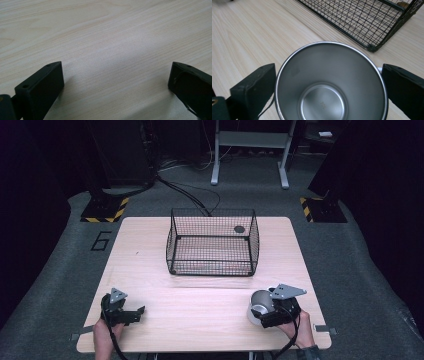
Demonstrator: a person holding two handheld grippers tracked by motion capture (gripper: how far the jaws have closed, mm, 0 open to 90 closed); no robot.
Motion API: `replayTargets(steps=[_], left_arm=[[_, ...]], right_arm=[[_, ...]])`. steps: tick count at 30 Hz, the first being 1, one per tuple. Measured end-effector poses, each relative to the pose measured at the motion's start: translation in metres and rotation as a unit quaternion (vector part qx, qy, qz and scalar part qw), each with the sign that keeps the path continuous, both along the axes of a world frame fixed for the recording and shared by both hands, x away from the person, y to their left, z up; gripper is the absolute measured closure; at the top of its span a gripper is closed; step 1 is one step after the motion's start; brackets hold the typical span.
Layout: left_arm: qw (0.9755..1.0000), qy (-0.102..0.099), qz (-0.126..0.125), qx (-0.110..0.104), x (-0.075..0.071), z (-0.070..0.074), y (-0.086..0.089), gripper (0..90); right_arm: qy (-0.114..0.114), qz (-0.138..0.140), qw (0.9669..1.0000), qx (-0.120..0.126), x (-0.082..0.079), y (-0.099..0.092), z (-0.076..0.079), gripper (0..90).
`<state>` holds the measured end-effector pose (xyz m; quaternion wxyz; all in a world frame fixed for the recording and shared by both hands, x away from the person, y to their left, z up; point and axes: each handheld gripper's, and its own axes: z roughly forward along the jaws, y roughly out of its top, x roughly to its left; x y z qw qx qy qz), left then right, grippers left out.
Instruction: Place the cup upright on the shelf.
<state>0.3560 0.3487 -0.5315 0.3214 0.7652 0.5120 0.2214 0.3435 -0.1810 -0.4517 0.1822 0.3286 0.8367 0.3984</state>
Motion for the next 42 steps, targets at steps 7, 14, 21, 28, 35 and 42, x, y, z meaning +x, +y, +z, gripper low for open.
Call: replayTargets(steps=[7, 14, 21, 28, 35, 42], left_arm=[[1.0, 0.0, 0.0, 0.0, 0.0, 0.0, 0.0, 0.3], [1.0, 0.0, 0.0, 0.001, 0.0, 0.0, 0.0, 0.3], [1.0, 0.001, 0.0, -0.001, 0.0, 0.0, 0.0, 0.3], [1.0, 0.0, 0.0, 0.0, 0.0, 0.0, 0.0, 0.4], [1.0, 0.0, 0.0, -0.001, 0.0, 0.0, 0.0, 0.3], [1.0, 0.0, 0.0, -0.001, 0.0, 0.0, 0.0, 0.3]], right_arm=[[-0.008, 0.001, 0.9999, -0.007, -0.001, 0.0, -0.001, 5.2], [-0.01, 0.005, 0.9999, -0.007, -0.001, -0.001, 0.0, 5.7], [-0.016, 0.009, 0.9998, -0.011, -0.002, 0.003, 0.0, 6.0], [-0.017, 0.014, 0.9997, -0.008, 0.0, 0.004, 0.005, 6.0], [-0.01, 0.014, 0.9998, -0.008, 0.006, 0.009, 0.012, 6.1], [-0.005, 0.012, 0.9999, -0.008, 0.014, 0.017, 0.019, 6.1]])
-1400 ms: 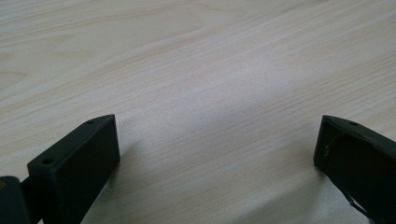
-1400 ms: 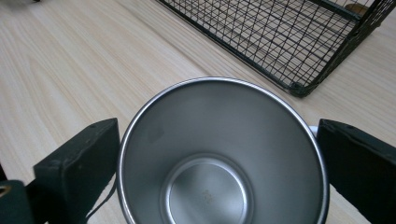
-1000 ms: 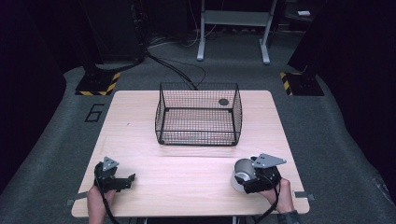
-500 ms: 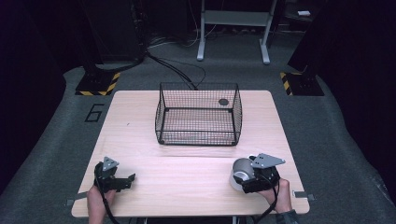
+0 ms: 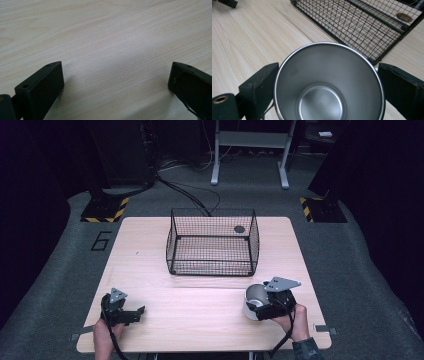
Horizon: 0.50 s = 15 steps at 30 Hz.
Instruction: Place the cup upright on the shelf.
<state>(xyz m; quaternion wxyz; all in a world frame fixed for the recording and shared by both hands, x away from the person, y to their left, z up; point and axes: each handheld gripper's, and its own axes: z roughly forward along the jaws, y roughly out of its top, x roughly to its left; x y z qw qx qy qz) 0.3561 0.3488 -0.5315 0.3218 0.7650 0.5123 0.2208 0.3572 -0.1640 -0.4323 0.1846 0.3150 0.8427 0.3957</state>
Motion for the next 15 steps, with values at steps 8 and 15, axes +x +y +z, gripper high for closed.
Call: replayTargets(steps=[8, 15], left_arm=[[1.0, 0.002, -0.004, 0.004, 0.0, 0.0, 0.001, 0.3], [1.0, 0.002, -0.004, 0.004, 0.0, 0.0, 0.001, 0.4]], right_arm=[[-0.004, 0.017, 0.9998, -0.003, 0.01, 0.013, 0.015, 6.1], [-0.006, 0.025, 0.9996, -0.005, 0.018, 0.025, 0.026, 6.1]])
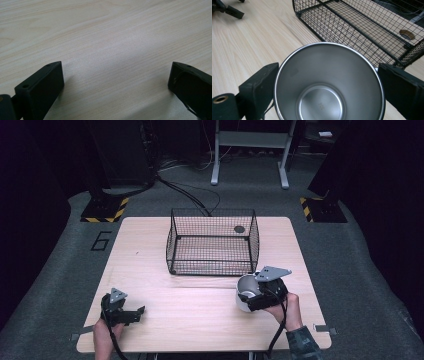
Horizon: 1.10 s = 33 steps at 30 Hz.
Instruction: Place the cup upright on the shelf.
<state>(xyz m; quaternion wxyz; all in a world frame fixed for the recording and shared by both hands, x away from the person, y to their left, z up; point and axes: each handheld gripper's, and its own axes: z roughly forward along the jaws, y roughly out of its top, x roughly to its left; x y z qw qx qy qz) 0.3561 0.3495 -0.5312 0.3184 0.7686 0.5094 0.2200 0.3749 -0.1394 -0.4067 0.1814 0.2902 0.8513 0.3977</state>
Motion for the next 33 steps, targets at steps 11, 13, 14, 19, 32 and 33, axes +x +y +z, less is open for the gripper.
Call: replayTargets(steps=[11, 13, 14, 19, 32, 33], left_arm=[[1.0, 0.0, 0.0, 0.0, 0.0, 0.0, 0.0, 0.3], [1.0, 0.0, 0.0, 0.0, 0.0, 0.0, 0.0, 0.3], [1.0, 0.0, 0.0, 0.0, 0.0, 0.0, 0.0, 0.3], [1.0, 0.0, 0.0, 0.0, 0.0, 0.0, 0.0, 0.3], [1.0, 0.0, 0.0, 0.001, 0.0, 0.0, 0.0, 0.3], [1.0, 0.0, 0.0, 0.001, 0.0, 0.0, 0.0, 0.3]], right_arm=[[0.0, 0.013, 0.9999, 0.003, 0.013, 0.016, 0.011, 6.1], [0.003, 0.014, 0.9999, 0.001, 0.015, 0.018, 0.013, 6.1], [0.005, 0.015, 0.9999, 0.001, 0.016, 0.02, 0.014, 6.0], [0.003, 0.019, 0.9998, -0.004, 0.019, 0.024, 0.018, 6.1], [0.001, 0.021, 0.9998, 0.0, 0.034, 0.034, 0.029, 6.1], [0.003, 0.018, 0.9998, 0.003, 0.035, 0.035, 0.03, 6.1]])
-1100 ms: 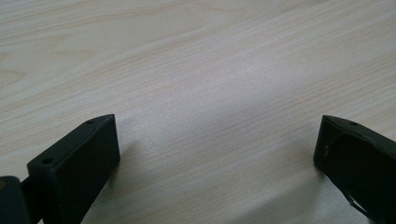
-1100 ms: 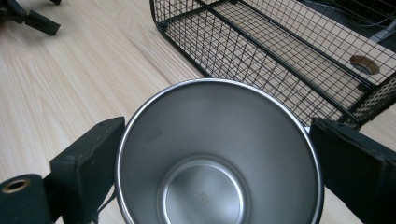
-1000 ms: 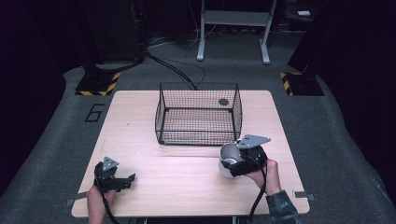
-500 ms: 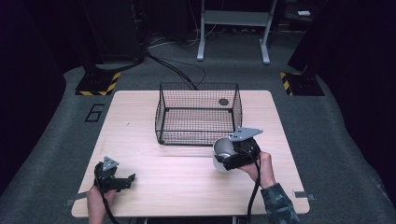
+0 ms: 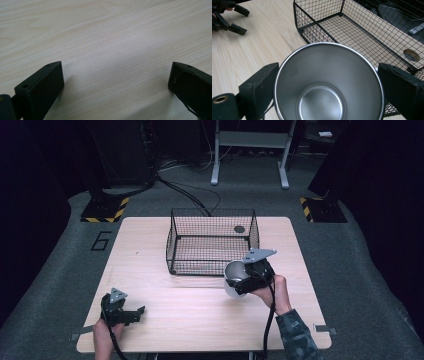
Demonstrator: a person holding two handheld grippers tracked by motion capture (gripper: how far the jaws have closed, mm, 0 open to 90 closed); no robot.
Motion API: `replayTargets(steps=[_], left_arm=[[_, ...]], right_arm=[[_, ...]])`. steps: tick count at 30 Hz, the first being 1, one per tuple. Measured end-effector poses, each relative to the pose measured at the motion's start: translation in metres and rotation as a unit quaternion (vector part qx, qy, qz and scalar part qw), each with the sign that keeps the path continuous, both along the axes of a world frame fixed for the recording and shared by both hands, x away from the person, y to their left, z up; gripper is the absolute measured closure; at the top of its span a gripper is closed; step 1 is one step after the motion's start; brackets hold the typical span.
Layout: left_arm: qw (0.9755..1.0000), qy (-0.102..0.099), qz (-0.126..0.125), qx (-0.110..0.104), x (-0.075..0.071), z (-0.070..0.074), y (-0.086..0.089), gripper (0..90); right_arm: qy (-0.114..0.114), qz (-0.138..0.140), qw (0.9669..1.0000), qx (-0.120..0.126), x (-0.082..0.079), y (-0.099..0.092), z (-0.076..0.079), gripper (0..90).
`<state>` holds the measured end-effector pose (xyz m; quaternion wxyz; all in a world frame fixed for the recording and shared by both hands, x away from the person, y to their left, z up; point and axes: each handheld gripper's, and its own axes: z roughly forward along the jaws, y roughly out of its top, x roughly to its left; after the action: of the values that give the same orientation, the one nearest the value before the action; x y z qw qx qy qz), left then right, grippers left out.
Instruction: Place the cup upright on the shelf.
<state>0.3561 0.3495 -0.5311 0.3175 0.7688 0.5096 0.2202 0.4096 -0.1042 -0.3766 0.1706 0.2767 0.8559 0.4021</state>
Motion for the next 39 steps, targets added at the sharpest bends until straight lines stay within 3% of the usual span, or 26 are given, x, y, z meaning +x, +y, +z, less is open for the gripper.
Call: replayTargets(steps=[39], left_arm=[[1.0, 0.0, 0.0, 0.0, 0.0, 0.0, 0.0, 0.3]], right_arm=[[-0.014, -0.013, 0.9998, 0.001, 0.049, 0.013, 0.04, 6.1]])
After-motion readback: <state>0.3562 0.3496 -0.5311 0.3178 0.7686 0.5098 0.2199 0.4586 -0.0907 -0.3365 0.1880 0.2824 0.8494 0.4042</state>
